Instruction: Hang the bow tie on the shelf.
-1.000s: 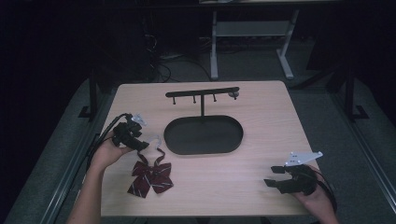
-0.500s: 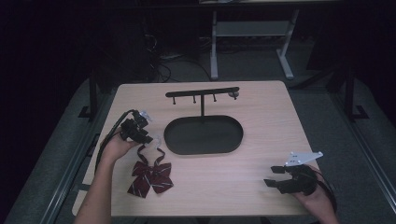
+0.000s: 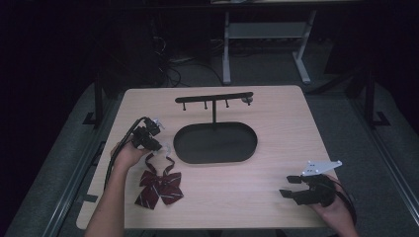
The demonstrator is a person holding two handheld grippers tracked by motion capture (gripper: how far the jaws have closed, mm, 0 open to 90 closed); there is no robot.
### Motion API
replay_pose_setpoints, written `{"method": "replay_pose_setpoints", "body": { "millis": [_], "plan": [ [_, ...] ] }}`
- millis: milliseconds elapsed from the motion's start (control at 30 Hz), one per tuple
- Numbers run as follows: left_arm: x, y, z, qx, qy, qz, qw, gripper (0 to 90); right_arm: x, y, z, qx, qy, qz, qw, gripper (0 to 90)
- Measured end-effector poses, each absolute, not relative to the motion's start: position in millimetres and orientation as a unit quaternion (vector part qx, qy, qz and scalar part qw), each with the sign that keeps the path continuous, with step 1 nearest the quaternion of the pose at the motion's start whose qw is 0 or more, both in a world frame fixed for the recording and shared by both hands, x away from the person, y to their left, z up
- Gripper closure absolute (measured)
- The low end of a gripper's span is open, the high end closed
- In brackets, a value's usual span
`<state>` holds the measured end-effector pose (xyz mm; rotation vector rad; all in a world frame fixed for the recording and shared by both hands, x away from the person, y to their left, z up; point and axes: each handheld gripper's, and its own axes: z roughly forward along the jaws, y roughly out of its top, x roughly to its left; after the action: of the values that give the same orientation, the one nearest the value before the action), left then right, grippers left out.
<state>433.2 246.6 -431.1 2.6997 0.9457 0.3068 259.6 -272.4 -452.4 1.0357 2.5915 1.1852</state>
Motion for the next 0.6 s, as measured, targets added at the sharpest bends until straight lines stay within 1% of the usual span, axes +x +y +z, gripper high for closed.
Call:
{"method": "replay_pose_setpoints", "body": {
  "millis": [100, 300, 467, 600],
  "plan": [
    [434.3, 245.7, -433.3, 0.932, 0.325, 0.1, 0.127, 79.1, 259.4, -272.2, -452.2, 0.341, 0.853, 0.391, 0.055, 37.1],
    [436.1, 244.1, -437.0, 0.933, 0.323, 0.099, 0.123, 80.6, 259.5, -272.2, -452.5, 0.34, 0.854, 0.39, 0.055, 37.1],
    [436.1, 242.1, -437.7, 0.933, 0.324, 0.095, 0.125, 87.4, 259.8, -272.4, -452.9, 0.34, 0.854, 0.39, 0.055, 37.1],
    [435.2, 242.2, -436.6, 0.936, 0.319, 0.094, 0.117, 88.2, 259.6, -272.0, -452.7, 0.34, 0.854, 0.39, 0.054, 37.1]
  ]
}}
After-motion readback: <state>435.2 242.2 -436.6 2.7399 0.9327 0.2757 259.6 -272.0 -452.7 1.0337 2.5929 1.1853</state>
